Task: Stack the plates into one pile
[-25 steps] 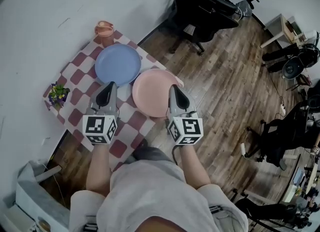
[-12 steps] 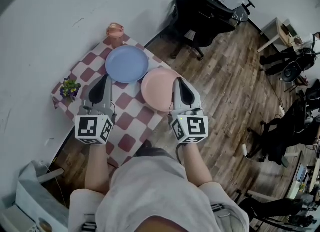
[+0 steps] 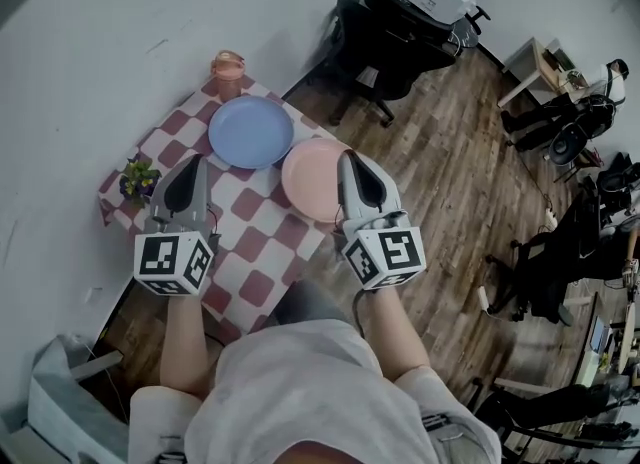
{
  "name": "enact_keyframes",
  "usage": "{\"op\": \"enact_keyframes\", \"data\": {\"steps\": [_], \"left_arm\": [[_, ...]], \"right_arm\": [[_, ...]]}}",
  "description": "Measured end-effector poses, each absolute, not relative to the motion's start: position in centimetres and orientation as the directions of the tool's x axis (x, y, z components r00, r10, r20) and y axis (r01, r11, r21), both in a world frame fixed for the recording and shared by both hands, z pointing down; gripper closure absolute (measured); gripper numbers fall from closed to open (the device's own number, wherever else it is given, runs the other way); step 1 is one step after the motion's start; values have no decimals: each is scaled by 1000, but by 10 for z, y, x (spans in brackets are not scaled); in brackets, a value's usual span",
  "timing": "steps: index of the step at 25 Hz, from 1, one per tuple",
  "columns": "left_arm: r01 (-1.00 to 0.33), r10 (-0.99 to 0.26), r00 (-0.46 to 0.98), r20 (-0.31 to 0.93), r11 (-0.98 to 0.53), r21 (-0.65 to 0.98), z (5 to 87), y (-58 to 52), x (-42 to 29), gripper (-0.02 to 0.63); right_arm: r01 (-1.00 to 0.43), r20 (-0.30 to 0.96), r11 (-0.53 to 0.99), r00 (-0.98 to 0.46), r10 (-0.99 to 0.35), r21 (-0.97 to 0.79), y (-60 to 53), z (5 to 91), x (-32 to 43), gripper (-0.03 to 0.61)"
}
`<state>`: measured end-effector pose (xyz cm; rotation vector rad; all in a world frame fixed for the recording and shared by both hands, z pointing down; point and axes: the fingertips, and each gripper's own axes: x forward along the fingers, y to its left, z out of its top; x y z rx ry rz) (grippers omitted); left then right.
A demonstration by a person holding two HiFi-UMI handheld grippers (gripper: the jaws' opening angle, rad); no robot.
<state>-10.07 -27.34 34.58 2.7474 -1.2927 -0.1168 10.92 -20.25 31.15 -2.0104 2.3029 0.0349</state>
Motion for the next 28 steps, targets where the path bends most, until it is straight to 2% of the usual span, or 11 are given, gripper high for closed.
{"op": "enact_keyframes", "data": {"steps": [4,10,17,23,28], "left_arm": [[-776,-780,625,31,-618,125,363,-280,-104,609],[-833,-828,548,121,-527,167,388,-317,-106,609],[-882,-851,459,255,-402,247,428,-353,-86,607],[-912,-839,386,383,-286,294,479,-366,-72,564],[-919,-820,327,469,-160,361,521,-374,-66,537]], "right_arm": [[-976,-44,218,-217,-975,-23,-222,315,104,578],[-937,145,327,-343,-928,-121,-295,358,111,578],[-854,365,462,-520,-772,-239,-382,416,125,578],[-809,501,498,-585,-638,-311,-440,470,139,577],[-787,597,504,-606,-525,-356,-465,518,149,548]]}}
